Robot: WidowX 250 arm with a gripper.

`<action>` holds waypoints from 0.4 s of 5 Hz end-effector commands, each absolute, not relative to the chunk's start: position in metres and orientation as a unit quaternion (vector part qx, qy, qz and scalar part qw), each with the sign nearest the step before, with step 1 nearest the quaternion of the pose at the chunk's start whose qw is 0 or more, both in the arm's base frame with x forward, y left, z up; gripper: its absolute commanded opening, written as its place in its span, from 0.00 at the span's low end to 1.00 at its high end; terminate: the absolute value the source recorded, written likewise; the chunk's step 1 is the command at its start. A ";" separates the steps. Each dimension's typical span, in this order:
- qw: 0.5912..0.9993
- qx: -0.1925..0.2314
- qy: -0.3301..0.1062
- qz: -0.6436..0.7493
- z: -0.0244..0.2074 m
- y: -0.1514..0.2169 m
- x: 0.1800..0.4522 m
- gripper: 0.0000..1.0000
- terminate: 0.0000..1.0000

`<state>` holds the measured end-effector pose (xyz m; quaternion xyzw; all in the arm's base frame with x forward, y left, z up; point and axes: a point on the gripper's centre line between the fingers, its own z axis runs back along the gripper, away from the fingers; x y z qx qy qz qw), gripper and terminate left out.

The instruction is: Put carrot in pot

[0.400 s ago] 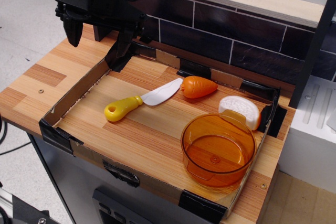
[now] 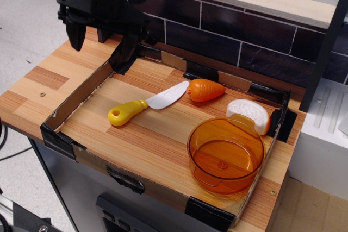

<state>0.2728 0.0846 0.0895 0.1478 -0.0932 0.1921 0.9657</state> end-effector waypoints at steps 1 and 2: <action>0.983 0.140 -0.112 -0.037 0.097 0.044 0.296 1.00 0.00; 0.981 0.115 -0.102 -0.117 0.097 0.022 0.306 1.00 0.00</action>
